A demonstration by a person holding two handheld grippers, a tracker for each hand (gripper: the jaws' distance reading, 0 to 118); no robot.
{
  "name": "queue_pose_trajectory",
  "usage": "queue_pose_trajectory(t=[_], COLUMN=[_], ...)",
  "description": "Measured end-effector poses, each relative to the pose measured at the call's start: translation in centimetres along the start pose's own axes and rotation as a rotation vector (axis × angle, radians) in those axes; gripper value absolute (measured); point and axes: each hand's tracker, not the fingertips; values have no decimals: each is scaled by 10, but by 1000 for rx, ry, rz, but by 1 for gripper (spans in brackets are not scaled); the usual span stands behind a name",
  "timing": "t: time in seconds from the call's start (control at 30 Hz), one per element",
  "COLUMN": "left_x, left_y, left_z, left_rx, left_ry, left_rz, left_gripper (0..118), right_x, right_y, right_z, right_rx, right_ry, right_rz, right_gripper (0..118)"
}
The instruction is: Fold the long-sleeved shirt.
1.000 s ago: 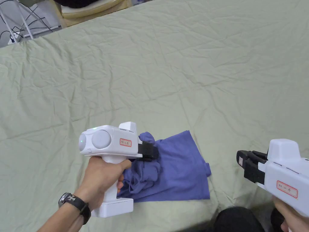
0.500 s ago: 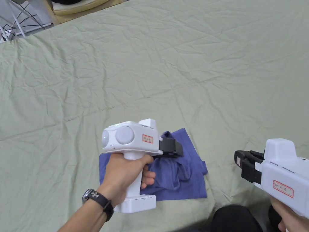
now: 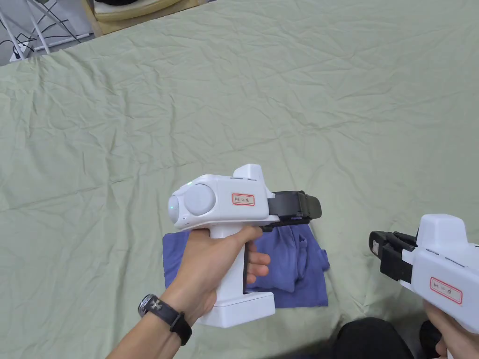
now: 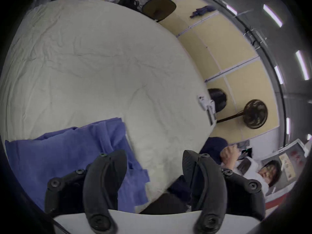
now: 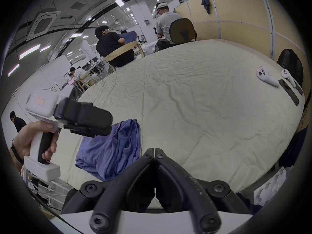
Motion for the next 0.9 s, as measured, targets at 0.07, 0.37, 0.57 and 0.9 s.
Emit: queue_pose_trajectory(t=[0.07,0.37,0.57,0.9], left_x=[4,-6,-34,-94], left_y=[-4,-43,-80,-84], left_z=[20,106,123,87], left_rx=[66,326,329,217], left_ry=[4,281,393,494], left_rz=[-43,-245,-305,-227], left_gripper=[73,35,1,1], right_x=[-3,-19,-32,-36], right_y=[1,5,3,-2], right_z=[1,9,11,5], right_rx=[3,9,8,-19], right_ry=[0,-9,-4,-5], right_rz=[10,53,64,80], right_gripper=[0,0,0,0])
